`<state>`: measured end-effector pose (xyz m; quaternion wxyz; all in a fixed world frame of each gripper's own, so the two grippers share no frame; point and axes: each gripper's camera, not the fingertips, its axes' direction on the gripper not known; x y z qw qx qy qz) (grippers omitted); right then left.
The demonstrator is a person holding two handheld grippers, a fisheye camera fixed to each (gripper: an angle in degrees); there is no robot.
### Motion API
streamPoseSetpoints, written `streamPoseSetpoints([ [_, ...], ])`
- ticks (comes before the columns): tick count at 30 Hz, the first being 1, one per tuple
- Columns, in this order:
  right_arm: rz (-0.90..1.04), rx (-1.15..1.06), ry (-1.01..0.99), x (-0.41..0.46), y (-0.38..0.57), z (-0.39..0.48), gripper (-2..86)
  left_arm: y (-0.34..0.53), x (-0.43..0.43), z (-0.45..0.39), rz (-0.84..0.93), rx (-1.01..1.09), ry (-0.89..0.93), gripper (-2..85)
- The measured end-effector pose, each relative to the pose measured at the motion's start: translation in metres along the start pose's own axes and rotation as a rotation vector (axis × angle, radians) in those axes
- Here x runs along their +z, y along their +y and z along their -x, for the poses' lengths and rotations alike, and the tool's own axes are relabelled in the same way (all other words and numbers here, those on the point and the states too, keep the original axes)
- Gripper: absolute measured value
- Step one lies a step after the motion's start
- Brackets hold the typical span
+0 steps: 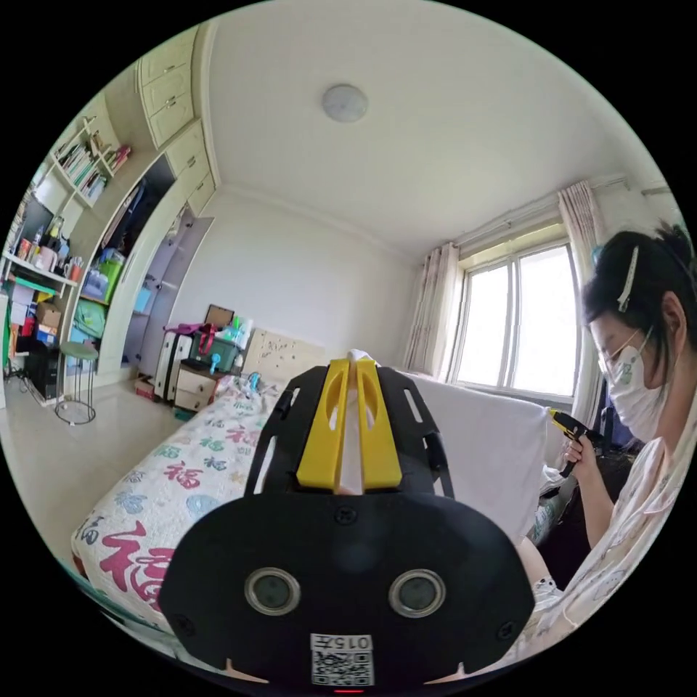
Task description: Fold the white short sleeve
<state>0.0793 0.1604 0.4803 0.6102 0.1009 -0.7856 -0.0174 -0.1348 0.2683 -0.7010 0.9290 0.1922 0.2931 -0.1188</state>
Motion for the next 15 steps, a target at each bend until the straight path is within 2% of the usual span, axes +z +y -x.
streamPoseSetpoints([
  [3, 0.124, 0.026, 0.066, 0.088, 0.004, -0.016, 0.1, 0.021, 0.092, 0.018, 0.145, -0.037, -0.047, 0.4],
  [6, 0.312, 0.070, 0.157, 0.216, 0.026, -0.052, 0.1, 0.057, 0.210, 0.047, 0.313, -0.080, -0.092, 0.3],
  [8, 0.456, 0.157, 0.196, 0.322, 0.053, -0.093, 0.2, 0.094, 0.312, 0.076, 0.492, -0.139, -0.153, 0.2],
  [9, 0.490, 0.170, 0.207, 0.348, 0.060, -0.102, 0.2, 0.104, 0.337, 0.082, 0.544, -0.147, -0.170, 0.1],
  [11, 0.638, 0.175, 0.241, 0.441, 0.086, -0.122, 0.2, 0.136, 0.422, 0.089, 0.716, -0.102, -0.240, 0.0],
  [15, 0.772, 0.040, 0.365, 0.536, 0.105, -0.123, 0.4, 0.144, 0.495, 0.087, 0.805, -0.027, -0.305, 0.3],
])
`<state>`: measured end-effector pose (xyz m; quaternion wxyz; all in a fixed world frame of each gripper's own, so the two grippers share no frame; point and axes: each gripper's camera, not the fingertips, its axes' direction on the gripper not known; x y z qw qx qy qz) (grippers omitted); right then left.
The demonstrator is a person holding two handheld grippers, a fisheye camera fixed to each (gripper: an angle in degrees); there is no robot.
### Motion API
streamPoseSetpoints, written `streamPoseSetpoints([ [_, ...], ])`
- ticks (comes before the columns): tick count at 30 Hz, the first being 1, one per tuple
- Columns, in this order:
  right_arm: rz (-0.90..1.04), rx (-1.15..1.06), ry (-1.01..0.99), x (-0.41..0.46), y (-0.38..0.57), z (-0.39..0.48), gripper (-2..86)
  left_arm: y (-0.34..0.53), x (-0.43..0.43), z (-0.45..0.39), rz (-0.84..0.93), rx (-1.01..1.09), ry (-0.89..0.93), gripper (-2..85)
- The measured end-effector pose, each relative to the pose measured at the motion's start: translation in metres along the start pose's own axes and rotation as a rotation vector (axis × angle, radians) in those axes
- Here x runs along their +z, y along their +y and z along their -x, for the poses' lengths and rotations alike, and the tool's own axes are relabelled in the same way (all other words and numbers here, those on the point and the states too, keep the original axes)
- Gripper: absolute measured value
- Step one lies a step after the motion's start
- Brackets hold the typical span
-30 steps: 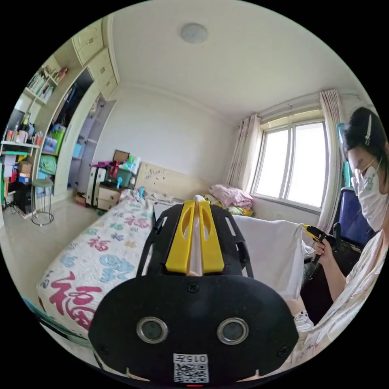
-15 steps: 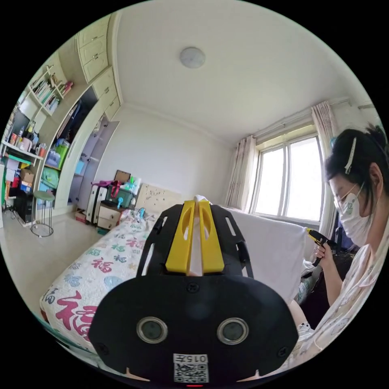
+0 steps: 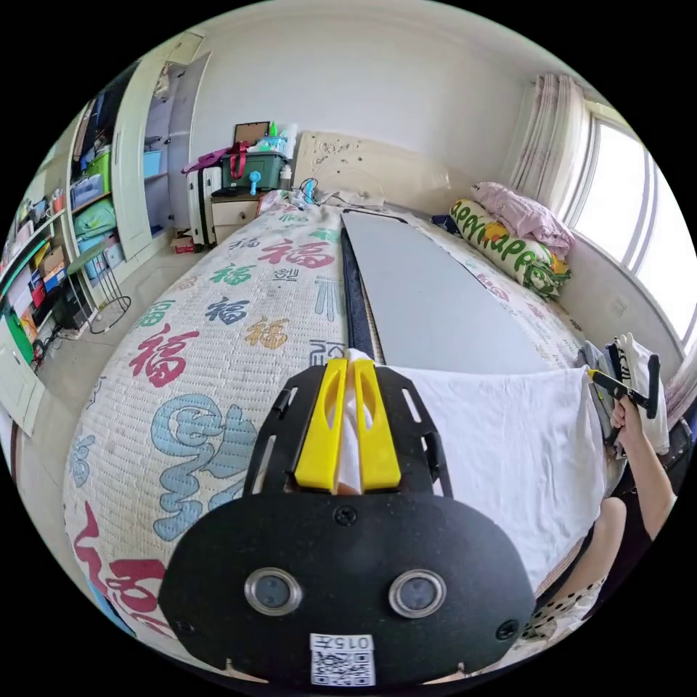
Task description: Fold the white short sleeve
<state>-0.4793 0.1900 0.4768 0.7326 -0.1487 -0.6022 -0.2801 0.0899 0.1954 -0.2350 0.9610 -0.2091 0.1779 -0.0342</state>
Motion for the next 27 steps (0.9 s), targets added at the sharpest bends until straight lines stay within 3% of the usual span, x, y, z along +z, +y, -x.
streamPoseSetpoints([
  [9, 0.095, 0.036, -0.011, 0.029, -0.070, -0.027, 2.9, -0.078, 0.019, -0.005, 0.152, 0.004, -0.094, 4.7],
  [12, 0.060, -0.052, 0.008, -0.017, -0.063, -0.021, 3.6, -0.087, -0.035, -0.002, 0.085, 0.030, -0.109, 6.2],
  [15, 0.043, -0.145, 0.097, -0.073, -0.043, -0.021, 5.0, -0.081, -0.108, -0.007, 0.017, 0.088, 0.019, 6.0],
  [19, 0.002, -0.112, -0.110, -0.160, 0.004, -0.051, 4.8, -0.047, -0.190, -0.026, 0.006, 0.166, 0.145, 7.4],
  [23, 0.028, -0.117, -0.270, -0.221, 0.050, -0.068, 7.7, -0.021, -0.241, -0.007, 0.058, 0.070, 0.152, 11.4],
  [27, 0.134, -0.027, -0.216, -0.237, 0.063, -0.097, 12.1, -0.009, -0.260, 0.036, 0.138, -0.078, 0.151, 11.6],
])
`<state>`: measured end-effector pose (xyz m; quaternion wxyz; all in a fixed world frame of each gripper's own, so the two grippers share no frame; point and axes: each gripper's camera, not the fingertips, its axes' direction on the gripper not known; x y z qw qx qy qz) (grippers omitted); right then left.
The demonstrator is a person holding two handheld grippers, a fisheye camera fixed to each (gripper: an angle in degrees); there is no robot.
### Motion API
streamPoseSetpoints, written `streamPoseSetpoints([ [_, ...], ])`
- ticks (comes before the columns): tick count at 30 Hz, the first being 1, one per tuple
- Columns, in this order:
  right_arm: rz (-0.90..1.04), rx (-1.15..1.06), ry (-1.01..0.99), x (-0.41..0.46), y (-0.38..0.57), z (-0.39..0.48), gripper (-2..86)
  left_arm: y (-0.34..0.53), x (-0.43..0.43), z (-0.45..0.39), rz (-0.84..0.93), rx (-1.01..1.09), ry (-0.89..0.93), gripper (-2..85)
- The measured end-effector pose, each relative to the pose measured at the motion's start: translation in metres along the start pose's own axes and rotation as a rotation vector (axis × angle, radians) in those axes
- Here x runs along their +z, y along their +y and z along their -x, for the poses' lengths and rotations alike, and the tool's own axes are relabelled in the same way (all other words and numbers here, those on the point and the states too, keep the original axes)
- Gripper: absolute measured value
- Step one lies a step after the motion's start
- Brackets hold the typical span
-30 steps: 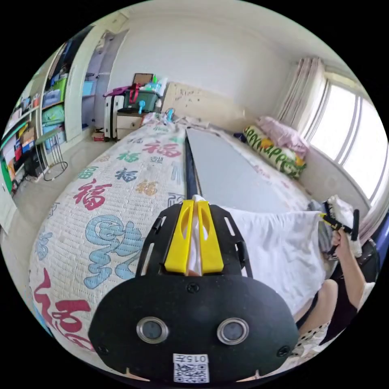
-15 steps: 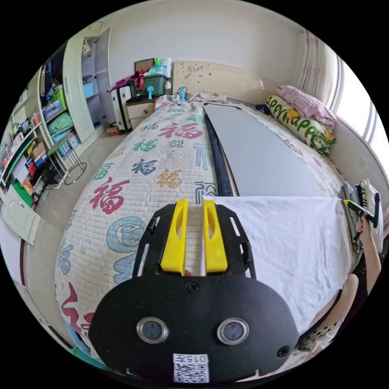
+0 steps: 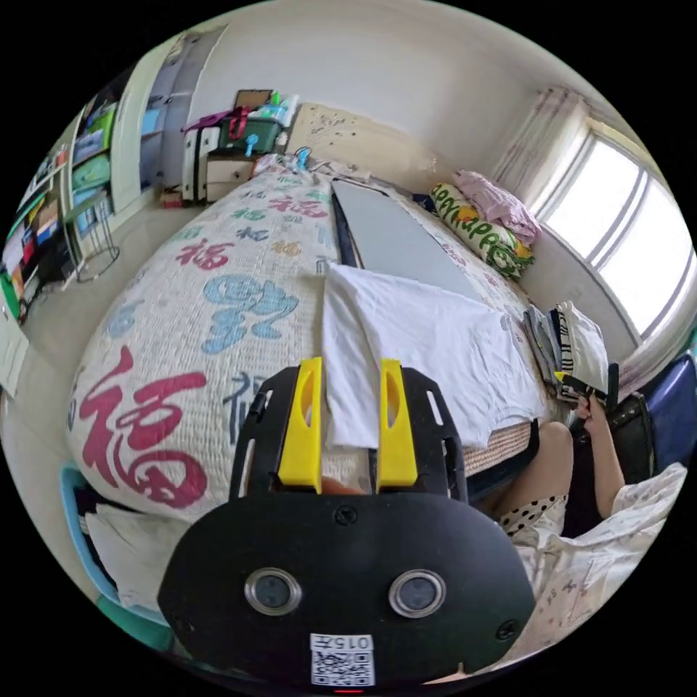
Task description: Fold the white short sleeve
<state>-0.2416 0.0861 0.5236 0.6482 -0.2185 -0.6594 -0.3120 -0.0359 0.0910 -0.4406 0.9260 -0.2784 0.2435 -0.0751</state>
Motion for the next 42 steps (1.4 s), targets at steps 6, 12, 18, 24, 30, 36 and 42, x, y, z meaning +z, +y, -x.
streamPoseSetpoints([
  [6, 0.198, 0.148, -0.078, 0.004, 0.002, -0.063, 13.6, 0.000, 0.000, 0.026, 0.092, -0.068, 0.019, 11.8],
  [12, 0.321, 0.120, -0.037, 0.018, 0.002, -0.077, 12.0, -0.012, 0.010, 0.031, 0.158, -0.027, -0.024, 7.9],
  [18, 0.385, 0.044, 0.003, 0.024, 0.008, -0.081, 4.3, -0.006, -0.007, 0.058, 0.176, -0.038, 0.116, 0.5],
  [24, 0.373, 0.000, 0.008, -0.011, 0.041, -0.105, 0.5, 0.016, -0.072, 0.073, 0.105, 0.018, 0.127, -0.3],
  [30, 0.397, -0.054, 0.031, -0.018, 0.096, -0.138, 4.6, 0.048, -0.072, 0.092, 0.202, 0.088, 0.048, 5.2],
  [36, 0.157, -0.405, -0.007, -0.081, 0.151, -0.114, 8.4, 0.075, -0.125, 0.063, 0.096, 0.431, 0.091, 7.5],
  [42, 0.199, -0.847, -0.123, -0.039, 0.179, -0.040, 10.1, 0.106, -0.053, -0.033, 0.266, 0.931, 0.278, 9.3],
])
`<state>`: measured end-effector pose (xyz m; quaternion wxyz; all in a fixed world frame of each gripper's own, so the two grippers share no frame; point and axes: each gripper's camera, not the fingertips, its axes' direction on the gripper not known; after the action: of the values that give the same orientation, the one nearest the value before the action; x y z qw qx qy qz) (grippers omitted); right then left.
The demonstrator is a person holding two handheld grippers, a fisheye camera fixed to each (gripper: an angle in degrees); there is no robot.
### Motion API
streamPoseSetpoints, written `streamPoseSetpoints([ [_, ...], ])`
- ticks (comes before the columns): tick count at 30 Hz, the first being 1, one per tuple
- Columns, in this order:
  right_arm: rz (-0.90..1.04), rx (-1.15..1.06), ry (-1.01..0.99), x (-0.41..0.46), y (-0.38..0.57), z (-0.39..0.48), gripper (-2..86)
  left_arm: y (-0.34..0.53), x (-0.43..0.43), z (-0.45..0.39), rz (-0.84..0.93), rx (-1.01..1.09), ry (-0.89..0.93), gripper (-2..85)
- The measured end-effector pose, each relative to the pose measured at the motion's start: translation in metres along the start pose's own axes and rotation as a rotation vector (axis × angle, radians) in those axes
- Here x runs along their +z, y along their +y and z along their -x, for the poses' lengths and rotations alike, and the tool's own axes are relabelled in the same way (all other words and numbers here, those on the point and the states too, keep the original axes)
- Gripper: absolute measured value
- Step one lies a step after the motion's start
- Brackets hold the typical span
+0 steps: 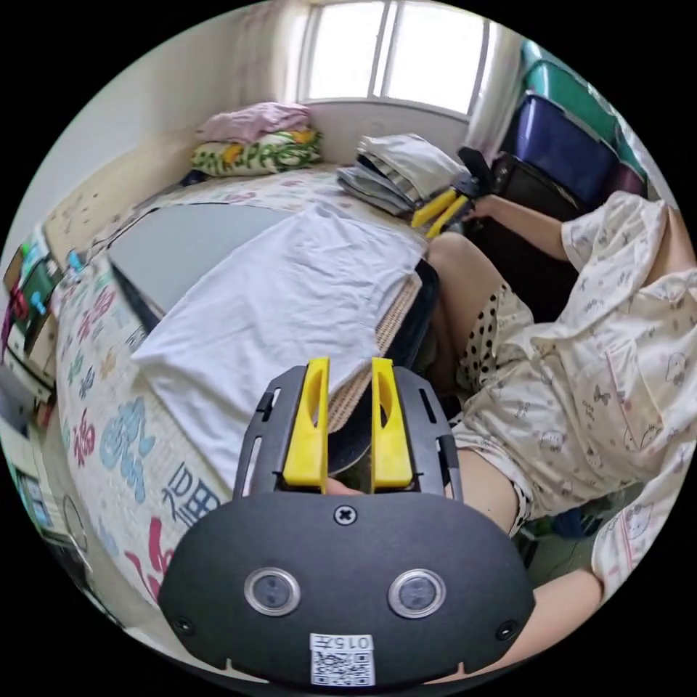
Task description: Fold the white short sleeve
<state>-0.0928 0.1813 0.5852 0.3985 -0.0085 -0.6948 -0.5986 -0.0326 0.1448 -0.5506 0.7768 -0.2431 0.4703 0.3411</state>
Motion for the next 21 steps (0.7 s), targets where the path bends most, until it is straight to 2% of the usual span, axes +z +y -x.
streamPoseSetpoints([
  [4, 0.121, -0.135, -0.074, 0.060, -0.017, 0.013, 10.3, -0.022, 0.074, -0.017, 0.140, 0.157, 0.035, 10.6],
  [8, 0.228, -0.212, -0.024, 0.108, -0.025, 0.021, 9.8, -0.027, 0.133, -0.022, 0.243, 0.221, 0.027, 10.4],
  [13, 0.282, -0.174, 0.017, 0.153, -0.043, 0.013, 5.2, -0.045, 0.183, -0.041, 0.326, 0.284, -0.081, 6.4],
  [16, 0.288, -0.131, -0.033, 0.165, -0.067, 0.004, 2.5, -0.064, 0.205, -0.029, 0.327, 0.234, -0.017, 2.4],
  [21, 0.267, -0.046, -0.151, 0.169, -0.117, -0.017, -0.1, -0.110, 0.217, -0.006, 0.248, 0.187, 0.096, 0.5],
])
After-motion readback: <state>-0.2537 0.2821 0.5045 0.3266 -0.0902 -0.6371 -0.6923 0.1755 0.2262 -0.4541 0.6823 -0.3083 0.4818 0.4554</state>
